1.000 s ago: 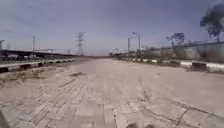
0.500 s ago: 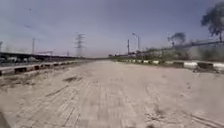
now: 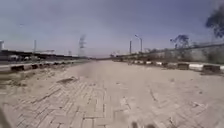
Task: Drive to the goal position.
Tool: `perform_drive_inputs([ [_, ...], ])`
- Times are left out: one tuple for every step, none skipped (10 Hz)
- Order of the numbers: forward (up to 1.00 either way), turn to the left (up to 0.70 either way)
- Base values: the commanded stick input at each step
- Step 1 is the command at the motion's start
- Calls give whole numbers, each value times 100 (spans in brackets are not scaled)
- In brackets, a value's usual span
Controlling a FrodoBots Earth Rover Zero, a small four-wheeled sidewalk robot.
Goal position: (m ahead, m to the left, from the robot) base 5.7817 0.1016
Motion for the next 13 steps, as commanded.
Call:
perform_drive_inputs([
  [100,0],
  [100,0],
  [100,0],
  [100,0],
  [100,0],
  [100,0],
  [100,0],
  [100,0],
  [100,0],
  [100,0],
  [100,0],
  [100,0],
  [100,0],
])
